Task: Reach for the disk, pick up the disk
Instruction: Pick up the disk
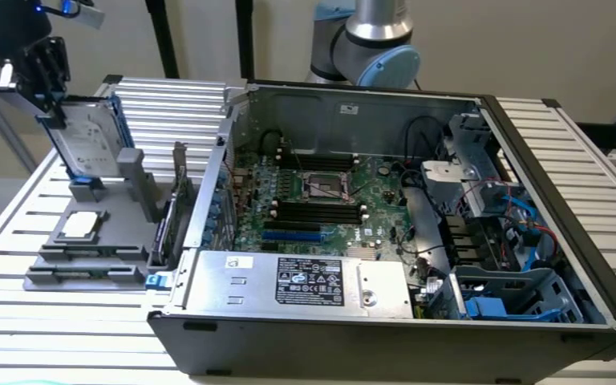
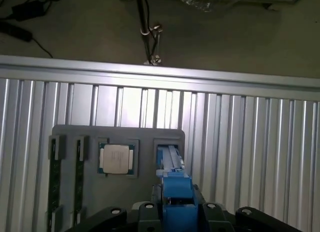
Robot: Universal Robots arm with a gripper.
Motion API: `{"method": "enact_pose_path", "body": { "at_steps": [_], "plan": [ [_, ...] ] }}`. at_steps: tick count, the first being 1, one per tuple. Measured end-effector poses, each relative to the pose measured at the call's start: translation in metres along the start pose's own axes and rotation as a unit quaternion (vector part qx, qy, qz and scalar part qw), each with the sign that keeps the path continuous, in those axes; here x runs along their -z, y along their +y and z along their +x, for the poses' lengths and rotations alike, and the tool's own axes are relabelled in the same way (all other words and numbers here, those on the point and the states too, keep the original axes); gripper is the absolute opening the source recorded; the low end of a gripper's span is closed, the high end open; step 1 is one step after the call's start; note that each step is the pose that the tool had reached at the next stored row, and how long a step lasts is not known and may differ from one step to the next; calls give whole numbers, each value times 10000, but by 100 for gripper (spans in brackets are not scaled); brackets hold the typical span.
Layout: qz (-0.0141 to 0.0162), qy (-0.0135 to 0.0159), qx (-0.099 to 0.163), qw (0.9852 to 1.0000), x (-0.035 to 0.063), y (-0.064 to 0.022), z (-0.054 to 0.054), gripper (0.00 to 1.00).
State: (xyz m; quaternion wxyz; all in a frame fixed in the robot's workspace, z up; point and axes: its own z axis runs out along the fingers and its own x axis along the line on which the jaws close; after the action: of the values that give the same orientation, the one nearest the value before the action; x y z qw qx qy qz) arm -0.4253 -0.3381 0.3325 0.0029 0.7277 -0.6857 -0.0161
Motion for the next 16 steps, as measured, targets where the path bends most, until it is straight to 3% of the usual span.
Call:
{"method": "enact_pose_path", "body": {
  "at_steps": [10,16],
  "plan": [
    [0,0,0,10000,456,-34,-3,33],
    [-1,-9,0,10000,737,-256,34,33]
  ]
}}
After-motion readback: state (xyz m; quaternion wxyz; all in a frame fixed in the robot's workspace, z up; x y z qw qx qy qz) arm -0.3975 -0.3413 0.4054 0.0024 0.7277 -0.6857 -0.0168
